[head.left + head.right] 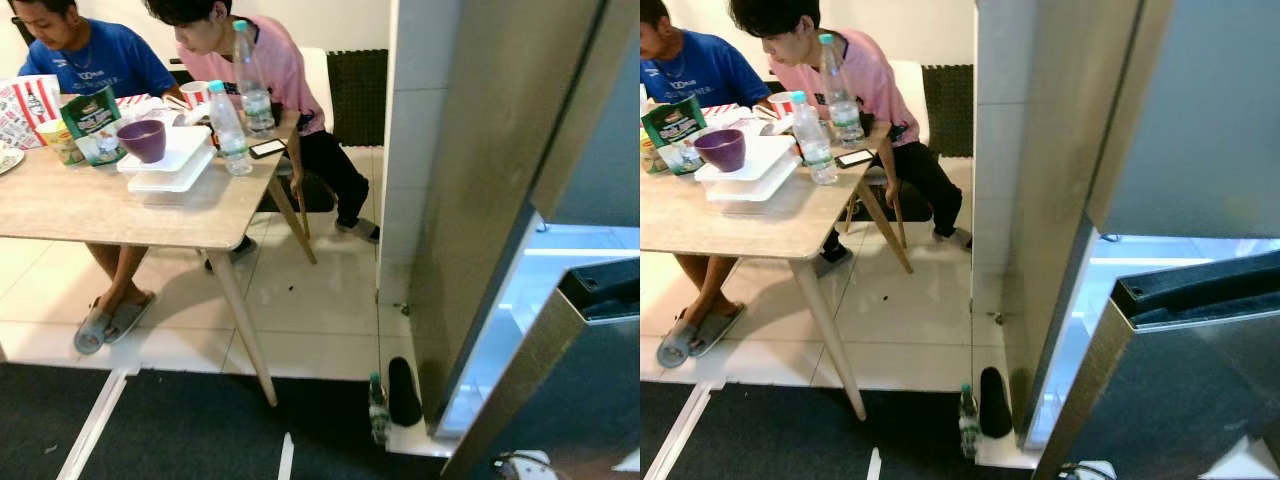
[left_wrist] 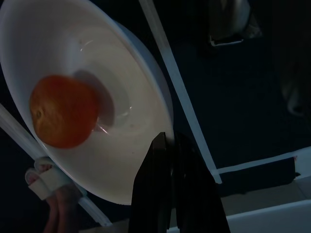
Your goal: Restocking fridge
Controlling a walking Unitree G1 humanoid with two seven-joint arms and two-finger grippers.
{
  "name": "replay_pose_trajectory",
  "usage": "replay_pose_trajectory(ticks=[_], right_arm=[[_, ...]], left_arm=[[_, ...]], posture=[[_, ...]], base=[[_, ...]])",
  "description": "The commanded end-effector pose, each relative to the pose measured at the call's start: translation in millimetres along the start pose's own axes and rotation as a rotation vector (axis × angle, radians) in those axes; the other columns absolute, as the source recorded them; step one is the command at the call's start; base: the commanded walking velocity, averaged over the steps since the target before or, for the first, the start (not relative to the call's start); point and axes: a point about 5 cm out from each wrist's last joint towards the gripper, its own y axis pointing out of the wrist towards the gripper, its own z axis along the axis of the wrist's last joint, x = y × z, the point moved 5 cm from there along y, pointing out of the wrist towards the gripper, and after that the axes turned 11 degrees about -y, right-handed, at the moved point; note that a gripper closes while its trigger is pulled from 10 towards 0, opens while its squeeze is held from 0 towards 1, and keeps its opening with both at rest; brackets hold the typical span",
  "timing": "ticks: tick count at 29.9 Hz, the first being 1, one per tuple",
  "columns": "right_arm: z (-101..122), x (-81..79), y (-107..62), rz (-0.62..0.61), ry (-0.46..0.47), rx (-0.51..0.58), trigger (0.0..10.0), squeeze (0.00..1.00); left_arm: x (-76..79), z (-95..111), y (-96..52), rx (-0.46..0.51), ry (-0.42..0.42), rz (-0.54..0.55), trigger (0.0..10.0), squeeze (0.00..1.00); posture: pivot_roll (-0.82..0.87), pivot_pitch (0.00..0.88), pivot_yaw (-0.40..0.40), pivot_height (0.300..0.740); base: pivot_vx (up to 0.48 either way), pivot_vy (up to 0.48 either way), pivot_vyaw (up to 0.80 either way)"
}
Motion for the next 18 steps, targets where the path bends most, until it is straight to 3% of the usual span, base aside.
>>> replay_pose_trajectory(ticks=[1,8,15,18], right_arm=[[0.9,1.1,-0.3,-0.005,-0.001,0.009,10.0,0.00],[-1.2,1.2,-0.5,-0.010,0.002,0.008,10.0,0.00],[-3.6,6.8,-1.3,-0.045,0.027,-0.008,10.0,0.00],[-4.8,6.6,-1.3,-0.045,0.035,-0.017,10.0,0.00]], left_arm=[[-3.7,-4.8,-0.6,-0.015,0.022,0.012,10.0,0.00],[-2.3,-7.6,-0.4,-0.024,0.029,0.008,10.0,0.00],[-1.2,-8.6,-0.2,-0.026,0.024,0.008,10.0,0.00],[-0.9,-8.4,-0.2,-0.025,0.023,0.007,10.0,0.00]], posture=[[-0.03,0.035,0.027,0.740],[-0.03,0.042,0.025,0.740],[-0.03,0.043,0.024,0.740],[-0.03,0.043,0.024,0.740]], base=[[0.000,0.000,0.78],[0.000,0.000,0.69],[0.000,0.000,0.00],[0.000,0.000,-0.80]])
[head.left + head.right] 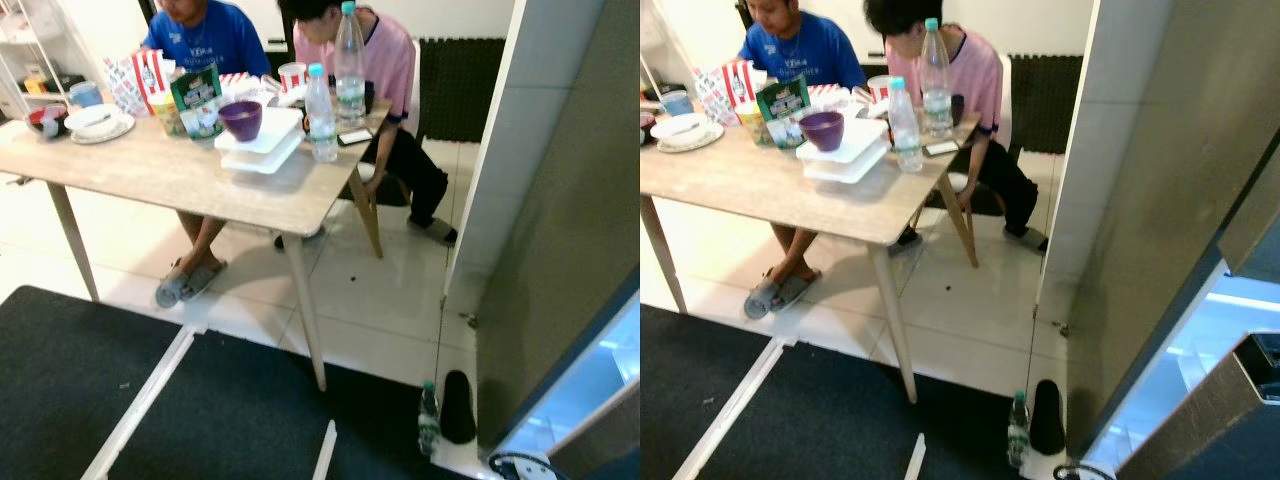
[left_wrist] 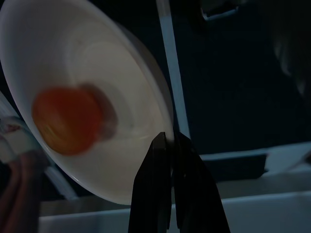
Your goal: Restocking fridge
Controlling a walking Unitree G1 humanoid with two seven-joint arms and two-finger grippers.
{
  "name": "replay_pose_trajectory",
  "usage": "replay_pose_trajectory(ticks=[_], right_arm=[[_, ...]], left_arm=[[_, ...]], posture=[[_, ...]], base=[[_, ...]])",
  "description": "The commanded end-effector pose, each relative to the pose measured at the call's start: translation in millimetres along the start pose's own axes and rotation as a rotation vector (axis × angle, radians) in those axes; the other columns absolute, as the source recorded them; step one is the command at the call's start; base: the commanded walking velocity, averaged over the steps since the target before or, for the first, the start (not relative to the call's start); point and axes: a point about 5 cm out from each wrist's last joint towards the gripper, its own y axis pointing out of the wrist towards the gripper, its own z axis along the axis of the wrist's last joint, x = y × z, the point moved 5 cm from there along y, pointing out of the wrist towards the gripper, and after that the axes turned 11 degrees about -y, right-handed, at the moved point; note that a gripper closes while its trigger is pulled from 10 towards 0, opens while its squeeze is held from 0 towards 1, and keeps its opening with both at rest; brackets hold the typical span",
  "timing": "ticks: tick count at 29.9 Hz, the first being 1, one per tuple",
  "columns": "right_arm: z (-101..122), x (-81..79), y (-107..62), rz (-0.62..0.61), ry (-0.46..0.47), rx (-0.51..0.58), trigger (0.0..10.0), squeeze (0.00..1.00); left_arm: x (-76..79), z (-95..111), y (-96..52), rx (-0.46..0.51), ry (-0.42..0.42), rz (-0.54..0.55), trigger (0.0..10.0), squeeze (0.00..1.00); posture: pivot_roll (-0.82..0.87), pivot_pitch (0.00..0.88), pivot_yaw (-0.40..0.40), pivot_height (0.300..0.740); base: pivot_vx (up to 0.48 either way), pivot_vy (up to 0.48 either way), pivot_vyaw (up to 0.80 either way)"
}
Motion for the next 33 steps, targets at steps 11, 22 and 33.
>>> replay_pose_trajectory(ticks=[11,22,33], right_arm=[[-8.2,0.2,-1.0,-0.002,0.035,-0.021,10.0,0.00],[-7.0,-0.1,-0.7,-0.002,0.036,-0.020,10.0,0.00],[-4.0,-2.3,0.1,0.006,0.033,-0.013,10.0,0.00]], left_arm=[[-2.1,6.4,-0.4,0.015,0.014,0.008,10.0,0.00],[-4.3,7.6,-0.7,0.018,0.031,0.016,10.0,0.00],[-7.5,10.2,-1.3,0.023,0.042,0.024,10.0,0.00]], posture=[[-0.03,0.041,0.023,0.740],[-0.03,0.036,0.027,0.740],[-0.03,0.029,0.027,0.740]], base=[[0.000,0.000,-0.80],[0.000,0.000,-0.80],[0.000,0.000,-0.80]])
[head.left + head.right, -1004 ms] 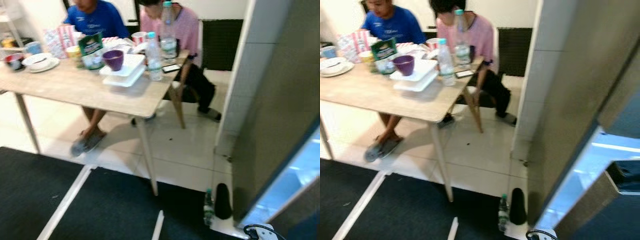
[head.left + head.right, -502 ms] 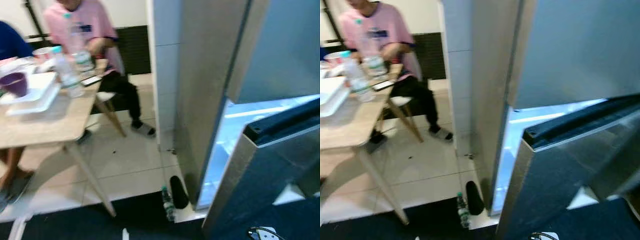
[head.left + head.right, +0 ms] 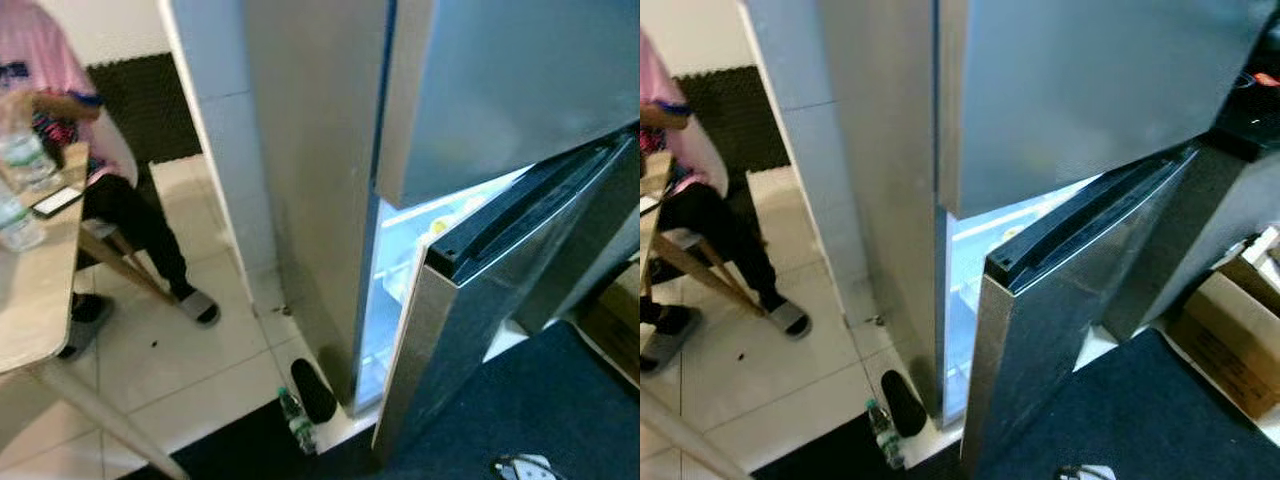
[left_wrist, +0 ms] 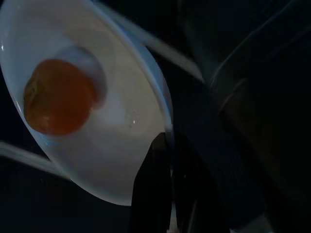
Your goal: Restocking fridge
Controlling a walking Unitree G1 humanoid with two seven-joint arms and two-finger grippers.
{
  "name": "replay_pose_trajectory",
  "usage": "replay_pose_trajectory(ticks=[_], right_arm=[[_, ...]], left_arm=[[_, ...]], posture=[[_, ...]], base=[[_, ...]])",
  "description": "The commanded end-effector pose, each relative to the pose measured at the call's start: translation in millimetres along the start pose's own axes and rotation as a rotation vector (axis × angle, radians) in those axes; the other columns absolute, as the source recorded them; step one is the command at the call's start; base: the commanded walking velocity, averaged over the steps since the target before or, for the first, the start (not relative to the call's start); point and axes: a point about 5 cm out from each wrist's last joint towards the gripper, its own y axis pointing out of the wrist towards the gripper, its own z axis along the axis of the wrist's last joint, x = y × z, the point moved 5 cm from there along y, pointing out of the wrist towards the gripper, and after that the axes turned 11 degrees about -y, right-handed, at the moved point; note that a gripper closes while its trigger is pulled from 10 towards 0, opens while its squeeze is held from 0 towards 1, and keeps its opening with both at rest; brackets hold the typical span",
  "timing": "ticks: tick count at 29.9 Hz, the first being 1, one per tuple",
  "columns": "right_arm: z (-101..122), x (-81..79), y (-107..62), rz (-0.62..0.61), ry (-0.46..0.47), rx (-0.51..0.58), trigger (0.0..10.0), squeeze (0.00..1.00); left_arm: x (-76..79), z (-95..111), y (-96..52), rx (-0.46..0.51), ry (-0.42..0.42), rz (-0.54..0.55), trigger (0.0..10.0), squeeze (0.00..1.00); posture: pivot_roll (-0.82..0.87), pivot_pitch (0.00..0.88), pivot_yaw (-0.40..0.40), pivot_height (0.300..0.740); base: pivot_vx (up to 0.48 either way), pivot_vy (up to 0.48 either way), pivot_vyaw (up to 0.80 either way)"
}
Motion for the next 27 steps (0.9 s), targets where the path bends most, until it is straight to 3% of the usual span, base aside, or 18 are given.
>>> replay_pose_trajectory(ticks=[1,13,17,27], right_arm=[[0.4,-6.8,1.5,0.016,0.014,0.005,10.0,0.00],[3.7,-7.8,2.1,0.015,0.021,0.018,10.0,0.00],[5.0,-8.0,2.4,0.012,0.014,0.021,10.0,0.00],[6.9,-10.1,2.9,0.017,0.013,0.029,10.0,0.00]], left_arm=[[2.7,-3.6,0.4,-0.004,0.002,-0.004,10.0,0.00],[1.9,-1.0,0.4,0.005,-0.003,0.002,10.0,0.00],[0.0,0.5,0.2,0.014,-0.006,0.013,10.0,0.00],[-1.4,0.6,0.0,0.012,-0.003,0.016,10.0,0.00]], posture=[[-0.03,0.029,0.027,0.740],[-0.03,0.025,0.027,0.740],[-0.03,0.027,0.028,0.740],[-0.03,0.028,0.029,0.740]], base=[[0.000,0.000,-0.80],[0.000,0.000,-0.80],[0.000,0.000,0.00],[0.000,-0.476,0.00]])
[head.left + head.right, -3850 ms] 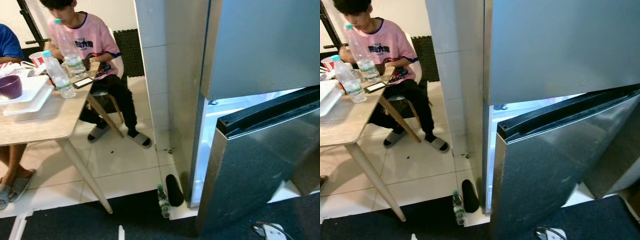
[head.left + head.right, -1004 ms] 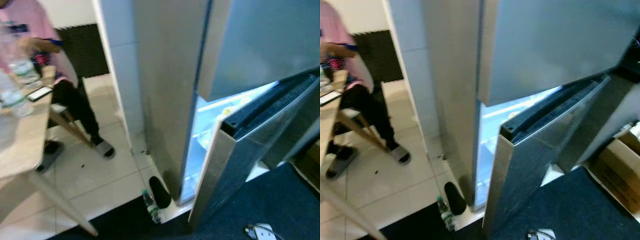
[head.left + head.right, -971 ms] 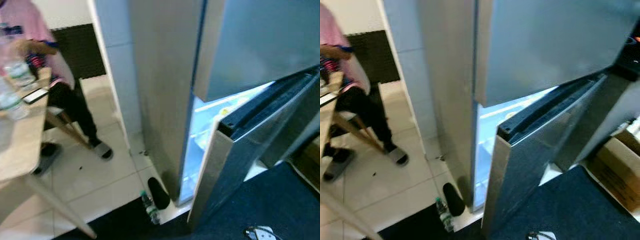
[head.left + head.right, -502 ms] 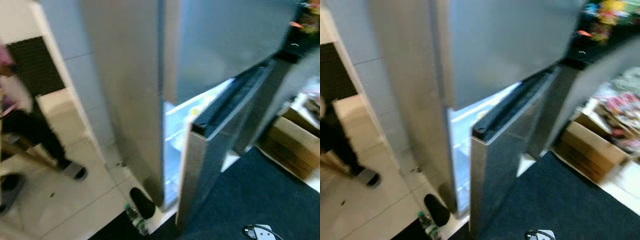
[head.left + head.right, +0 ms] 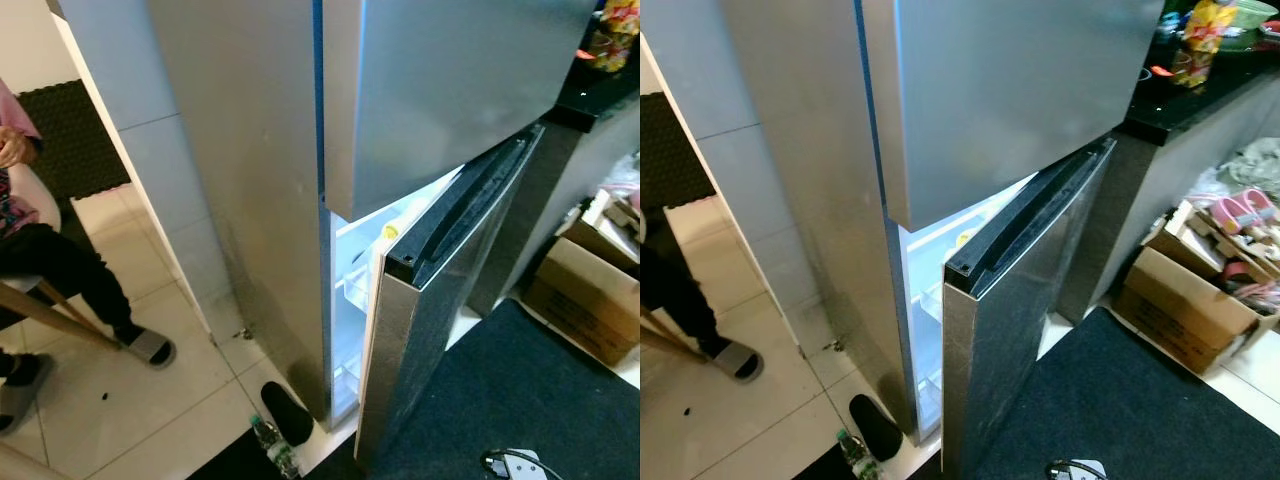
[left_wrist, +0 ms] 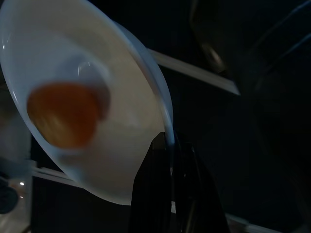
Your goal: Restocking fridge
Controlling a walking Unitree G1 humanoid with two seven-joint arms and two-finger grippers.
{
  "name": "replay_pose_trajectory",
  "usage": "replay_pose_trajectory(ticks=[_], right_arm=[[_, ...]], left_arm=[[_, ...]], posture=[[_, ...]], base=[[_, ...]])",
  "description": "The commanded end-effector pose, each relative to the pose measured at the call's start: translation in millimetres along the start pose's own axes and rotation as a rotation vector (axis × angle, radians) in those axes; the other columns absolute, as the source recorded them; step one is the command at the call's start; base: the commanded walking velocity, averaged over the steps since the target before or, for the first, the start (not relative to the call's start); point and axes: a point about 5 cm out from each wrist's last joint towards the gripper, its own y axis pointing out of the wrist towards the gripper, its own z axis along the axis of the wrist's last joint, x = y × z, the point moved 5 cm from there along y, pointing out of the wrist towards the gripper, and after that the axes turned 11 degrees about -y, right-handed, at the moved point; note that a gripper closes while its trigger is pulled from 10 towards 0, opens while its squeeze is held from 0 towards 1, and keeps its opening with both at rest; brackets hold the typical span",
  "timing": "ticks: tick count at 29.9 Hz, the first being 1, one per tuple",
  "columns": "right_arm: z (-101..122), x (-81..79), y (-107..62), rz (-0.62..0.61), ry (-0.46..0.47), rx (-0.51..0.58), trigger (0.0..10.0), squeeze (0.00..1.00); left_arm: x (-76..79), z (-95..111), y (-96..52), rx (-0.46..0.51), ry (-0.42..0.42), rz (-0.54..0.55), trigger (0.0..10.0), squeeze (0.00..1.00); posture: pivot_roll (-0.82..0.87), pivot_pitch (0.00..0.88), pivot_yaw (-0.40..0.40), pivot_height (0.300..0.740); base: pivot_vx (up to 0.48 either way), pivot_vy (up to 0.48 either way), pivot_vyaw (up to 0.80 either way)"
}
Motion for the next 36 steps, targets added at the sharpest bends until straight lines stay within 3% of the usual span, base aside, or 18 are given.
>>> replay_pose_trajectory(ticks=[1,16,21,22,26,29,30,32,36], right_arm=[[3,3.8,-0.8,-0.012,0.009,0.016,10.0,0.00],[2,4.7,-1.1,-0.013,0.006,0.014,10.0,0.00],[2,4.7,-1.2,-0.011,0.005,0.016,10.0,0.00],[2,4.7,-1.2,-0.012,0.006,0.017,10.0,0.00],[2,4.6,-1.2,-0.011,0.005,0.017,10.0,0.00],[2,4.5,-1.1,-0.011,0.004,0.017,10.0,0.00],[2,4.5,-1.1,-0.011,0.004,0.017,10.0,0.00],[3,4.3,-1.0,-0.010,0.003,0.019,10.0,0.00],[3,4.3,-1.0,-0.010,0.004,0.022,10.0,0.00]], left_arm=[[-1.6,2,-0.1,0.008,0.009,0.012,10.0,0.00],[-3.1,1,-0.2,0.003,0.048,0.023,10.0,0.00],[-5.6,3,-0.5,0.011,0.069,0.034,10.0,0.00],[-8.8,9,-1.0,0.031,0.123,0.052,10.0,0.00],[-11.0,15,-1.5,0.041,0.192,0.061,10.0,0.00],[-23.1,43,-5.3,0.090,0.388,0.117,10.0,0.00],[-23.1,43,-5.3,0.090,0.388,0.117,10.0,0.00],[-32.8,63,-9.2,0.118,0.488,0.165,10.0,0.00],[-39.8,75,-12.5,0.130,0.558,0.203,10.0,0.00]], posture=[[-0.03,0.028,0.029,0.740],[-0.03,0.033,0.029,0.740],[-0.03,0.032,0.027,0.740],[-0.03,0.032,0.027,0.740],[-0.03,0.032,0.027,0.740],[-0.03,0.032,0.027,0.740],[-0.03,0.032,0.027,0.740],[-0.03,0.032,0.024,0.740],[-0.03,0.032,0.026,0.740]], base=[[0.000,-0.469,0.00],[0.000,0.000,0.00],[0.000,-0.471,0.00],[0.000,-0.469,0.00],[0.000,-0.224,0.00],[0.000,0.000,0.00],[0.000,0.000,0.00],[0.000,0.000,0.00],[0.000,0.000,0.00]])
